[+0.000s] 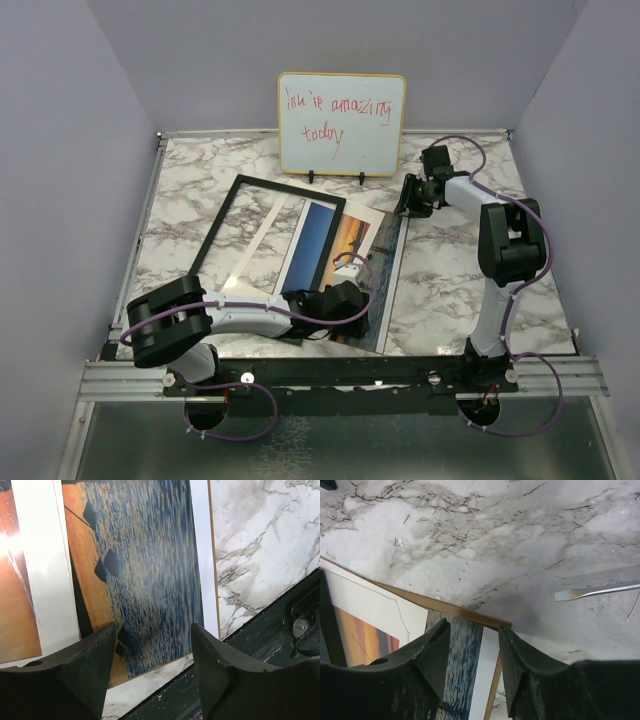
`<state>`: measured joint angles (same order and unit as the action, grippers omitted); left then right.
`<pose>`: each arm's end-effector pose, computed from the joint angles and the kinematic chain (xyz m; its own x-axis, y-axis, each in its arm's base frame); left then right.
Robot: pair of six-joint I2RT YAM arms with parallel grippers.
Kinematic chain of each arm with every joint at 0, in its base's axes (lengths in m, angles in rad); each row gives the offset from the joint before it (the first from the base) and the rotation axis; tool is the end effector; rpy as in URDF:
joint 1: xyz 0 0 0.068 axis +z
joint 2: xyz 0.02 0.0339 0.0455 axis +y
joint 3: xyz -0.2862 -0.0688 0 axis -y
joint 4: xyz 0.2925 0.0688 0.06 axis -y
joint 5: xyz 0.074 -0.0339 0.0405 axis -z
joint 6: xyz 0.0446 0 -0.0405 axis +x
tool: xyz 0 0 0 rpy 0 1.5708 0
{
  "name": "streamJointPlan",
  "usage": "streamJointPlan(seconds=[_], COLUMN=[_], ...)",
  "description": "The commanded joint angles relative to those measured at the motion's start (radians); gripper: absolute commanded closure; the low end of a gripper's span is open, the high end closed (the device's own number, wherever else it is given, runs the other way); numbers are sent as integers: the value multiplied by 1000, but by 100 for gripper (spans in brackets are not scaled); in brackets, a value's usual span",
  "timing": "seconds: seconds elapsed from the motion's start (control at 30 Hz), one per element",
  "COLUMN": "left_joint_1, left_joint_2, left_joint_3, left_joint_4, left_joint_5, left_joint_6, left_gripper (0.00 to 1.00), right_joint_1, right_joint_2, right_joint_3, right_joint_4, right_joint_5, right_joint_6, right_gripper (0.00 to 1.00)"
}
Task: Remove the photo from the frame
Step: Pick up the photo from the photo frame.
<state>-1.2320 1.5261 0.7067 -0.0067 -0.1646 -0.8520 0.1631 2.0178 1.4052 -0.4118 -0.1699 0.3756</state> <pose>0.1168 -0.3095 0.1399 -0.8334 0.1311 -0.5370 0.4044 0.8068 -0.4307 0.4712 0.0852 0.1517 -0.8748 0.2225 -0.4304 0.0797 0.9423 0.3250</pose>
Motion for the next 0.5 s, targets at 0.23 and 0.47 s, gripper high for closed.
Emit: streamJointPlan(seconds=[0.23, 0.47], left_joint_1=[-3, -4], left_joint_2=[30, 27], left_joint_3=[-10, -13], left_joint_4=[-82, -86], left_joint_5=[-10, -15], left_joint_6=[12, 9], left_gripper=[37, 37], right_joint_1=[-2, -2], right_joint_2=[19, -7], right_joint_3=[-49, -107], right_joint_4=[-2, 7], right_joint_5=[-56, -86], right_joint_6=[-4, -14], right_gripper=[54, 56])
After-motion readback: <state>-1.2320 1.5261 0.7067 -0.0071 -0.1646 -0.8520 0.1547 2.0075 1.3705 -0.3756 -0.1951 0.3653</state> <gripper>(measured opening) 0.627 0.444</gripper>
